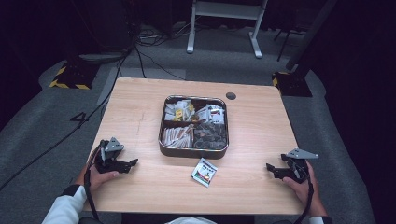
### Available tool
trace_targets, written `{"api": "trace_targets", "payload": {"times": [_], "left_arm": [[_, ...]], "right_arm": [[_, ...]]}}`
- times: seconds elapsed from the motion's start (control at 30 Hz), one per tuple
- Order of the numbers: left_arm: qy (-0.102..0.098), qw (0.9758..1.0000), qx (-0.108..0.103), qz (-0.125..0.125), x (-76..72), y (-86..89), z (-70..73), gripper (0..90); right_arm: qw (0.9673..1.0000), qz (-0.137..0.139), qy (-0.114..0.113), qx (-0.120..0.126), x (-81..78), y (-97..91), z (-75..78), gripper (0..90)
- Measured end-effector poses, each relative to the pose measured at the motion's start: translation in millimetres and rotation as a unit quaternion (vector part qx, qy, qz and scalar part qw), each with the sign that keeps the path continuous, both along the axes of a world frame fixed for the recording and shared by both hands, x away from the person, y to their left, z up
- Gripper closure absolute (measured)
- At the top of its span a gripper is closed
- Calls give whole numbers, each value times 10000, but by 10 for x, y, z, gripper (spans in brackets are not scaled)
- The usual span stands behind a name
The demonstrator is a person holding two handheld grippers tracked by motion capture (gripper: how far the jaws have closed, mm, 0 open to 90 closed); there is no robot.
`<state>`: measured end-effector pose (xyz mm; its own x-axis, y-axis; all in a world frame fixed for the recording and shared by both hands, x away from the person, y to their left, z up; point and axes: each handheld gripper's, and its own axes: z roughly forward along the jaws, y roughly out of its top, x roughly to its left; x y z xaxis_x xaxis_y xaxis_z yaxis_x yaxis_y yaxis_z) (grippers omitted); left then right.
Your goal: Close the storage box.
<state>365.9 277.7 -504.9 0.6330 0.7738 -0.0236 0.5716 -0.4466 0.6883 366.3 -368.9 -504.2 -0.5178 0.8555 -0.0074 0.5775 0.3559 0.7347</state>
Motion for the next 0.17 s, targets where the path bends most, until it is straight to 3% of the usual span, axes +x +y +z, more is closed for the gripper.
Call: {"api": "trace_targets", "payload": {"times": [0.17], "left_arm": [[-1,10000,-1,-2,4,-1,0,147]], "right_arm": [[10000,0,0,1,0,0,0,154]]}}
